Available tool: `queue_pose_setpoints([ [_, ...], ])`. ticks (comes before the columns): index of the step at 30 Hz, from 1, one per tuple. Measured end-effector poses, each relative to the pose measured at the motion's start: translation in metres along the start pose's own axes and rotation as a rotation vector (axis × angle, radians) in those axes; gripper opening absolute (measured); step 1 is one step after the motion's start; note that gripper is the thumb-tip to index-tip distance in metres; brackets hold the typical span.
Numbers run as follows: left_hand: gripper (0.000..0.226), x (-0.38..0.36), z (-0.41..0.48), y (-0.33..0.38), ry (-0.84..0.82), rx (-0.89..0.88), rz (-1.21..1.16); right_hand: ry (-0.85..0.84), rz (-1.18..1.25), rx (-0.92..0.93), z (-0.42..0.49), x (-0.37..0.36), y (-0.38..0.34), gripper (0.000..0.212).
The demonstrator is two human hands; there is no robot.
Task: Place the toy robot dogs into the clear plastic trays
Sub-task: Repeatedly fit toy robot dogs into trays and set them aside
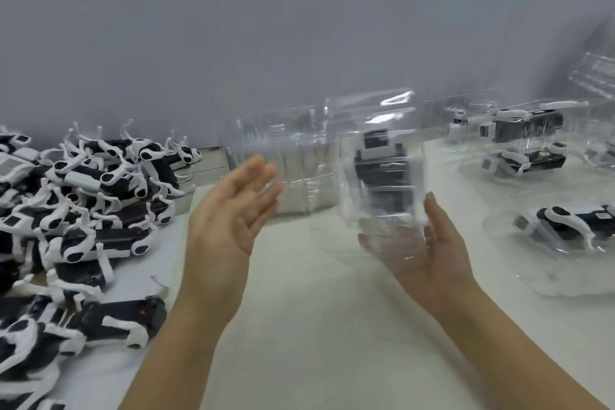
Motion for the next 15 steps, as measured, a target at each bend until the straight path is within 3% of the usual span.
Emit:
queue_pose_setpoints([
  [1,0.046,0.005,0.002,0.001,-0.017,0.038,-0.091,0.014,-0.095,0.070,0.004,0.005,-0.008,0.031],
  [2,0.062,0.007,0.003,0.002,-0.049,0.079,-0.113,-0.034,-0.163,0.117,0.005,0.005,-0.010,0.034],
  [4,0.118,0.001,0.004,0.000,-0.112,0.129,-0.023,-0.038,-0.309,0.201,0.004,0.005,-0.012,0.050],
  [5,0.131,-0.004,0.003,-0.003,-0.121,0.135,0.069,-0.046,-0.378,0.253,0.002,0.004,-0.013,0.054],
  [8,0.114,-0.013,-0.001,-0.020,-0.033,0.105,0.325,-0.083,-0.506,0.335,-0.007,-0.002,-0.008,0.058],
  [10,0.096,-0.009,0.000,-0.028,0.064,0.041,0.355,-0.103,-0.579,0.386,-0.012,-0.007,-0.006,0.061],
  [15,0.080,-0.006,0.004,-0.037,0.102,-0.003,0.389,-0.075,-0.737,0.413,-0.011,-0.004,-0.007,0.059],
])
Point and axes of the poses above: each hand's wrist, its own z-axis towards the middle knuckle, its own x-axis out of the back of the hand, y = z × x, the point moved 5 cm from there along z, towards the middle knuckle, and after that the axes turned 10 degrees about x, right-handed, at the moved point
